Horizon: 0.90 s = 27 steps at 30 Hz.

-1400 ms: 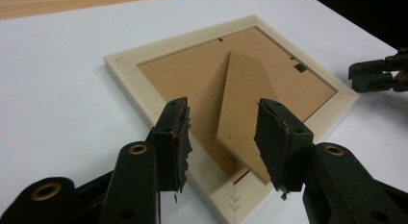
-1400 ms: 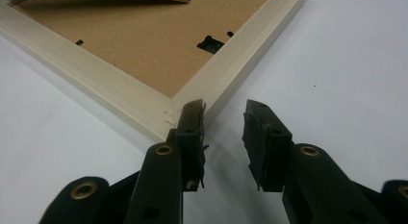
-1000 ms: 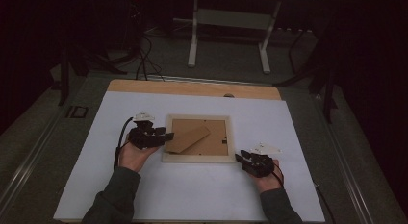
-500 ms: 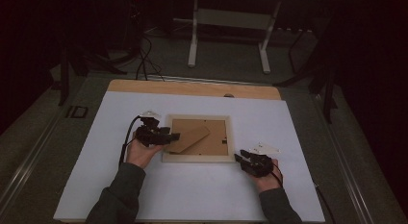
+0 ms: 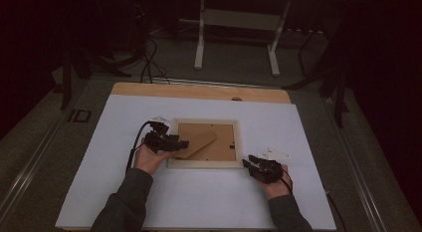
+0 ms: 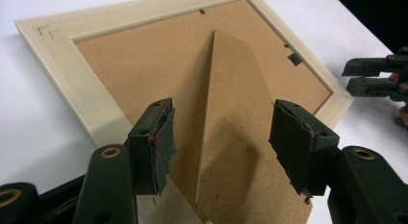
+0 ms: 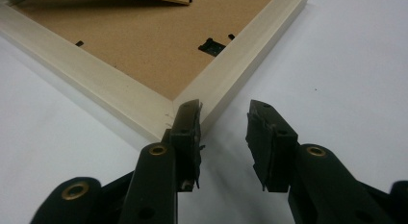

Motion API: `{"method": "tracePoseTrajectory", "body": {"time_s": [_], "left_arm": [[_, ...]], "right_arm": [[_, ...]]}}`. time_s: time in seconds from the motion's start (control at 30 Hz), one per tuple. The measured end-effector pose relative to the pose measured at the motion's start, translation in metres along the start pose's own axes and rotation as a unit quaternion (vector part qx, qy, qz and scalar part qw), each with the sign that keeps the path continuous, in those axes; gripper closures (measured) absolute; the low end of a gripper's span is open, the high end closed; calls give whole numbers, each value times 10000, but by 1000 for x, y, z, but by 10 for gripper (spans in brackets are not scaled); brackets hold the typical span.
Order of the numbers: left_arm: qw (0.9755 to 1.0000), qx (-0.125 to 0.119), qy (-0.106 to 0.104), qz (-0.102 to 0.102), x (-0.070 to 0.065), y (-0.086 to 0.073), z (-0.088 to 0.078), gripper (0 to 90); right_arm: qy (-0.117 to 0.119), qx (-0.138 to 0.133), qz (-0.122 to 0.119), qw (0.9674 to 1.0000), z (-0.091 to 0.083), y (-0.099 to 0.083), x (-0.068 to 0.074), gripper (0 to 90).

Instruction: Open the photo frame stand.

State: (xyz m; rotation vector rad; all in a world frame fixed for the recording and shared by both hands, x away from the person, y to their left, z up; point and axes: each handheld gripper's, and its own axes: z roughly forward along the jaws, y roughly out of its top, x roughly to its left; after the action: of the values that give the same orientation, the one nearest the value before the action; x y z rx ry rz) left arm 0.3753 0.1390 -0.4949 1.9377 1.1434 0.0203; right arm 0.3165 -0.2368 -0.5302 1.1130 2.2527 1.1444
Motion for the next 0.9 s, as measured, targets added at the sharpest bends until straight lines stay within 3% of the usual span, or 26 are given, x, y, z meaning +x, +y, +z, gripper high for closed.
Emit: {"method": "tracePoseTrajectory", "body": {"time_s": [0.43, 0.73, 0.9], "left_arm": [[9993, 224, -245, -178, -1, -2, 14, 396], [9964, 384, -637, -402, -1, -2, 22, 415], [9952, 458, -711, -495, -1, -3, 25, 426]], "right_arm": [[2, 9, -9, 10000, 0, 0, 0, 648], [20, 20, -22, 10000, 0, 0, 0, 654], [15, 16, -18, 10000, 0, 0, 0, 654]]}}
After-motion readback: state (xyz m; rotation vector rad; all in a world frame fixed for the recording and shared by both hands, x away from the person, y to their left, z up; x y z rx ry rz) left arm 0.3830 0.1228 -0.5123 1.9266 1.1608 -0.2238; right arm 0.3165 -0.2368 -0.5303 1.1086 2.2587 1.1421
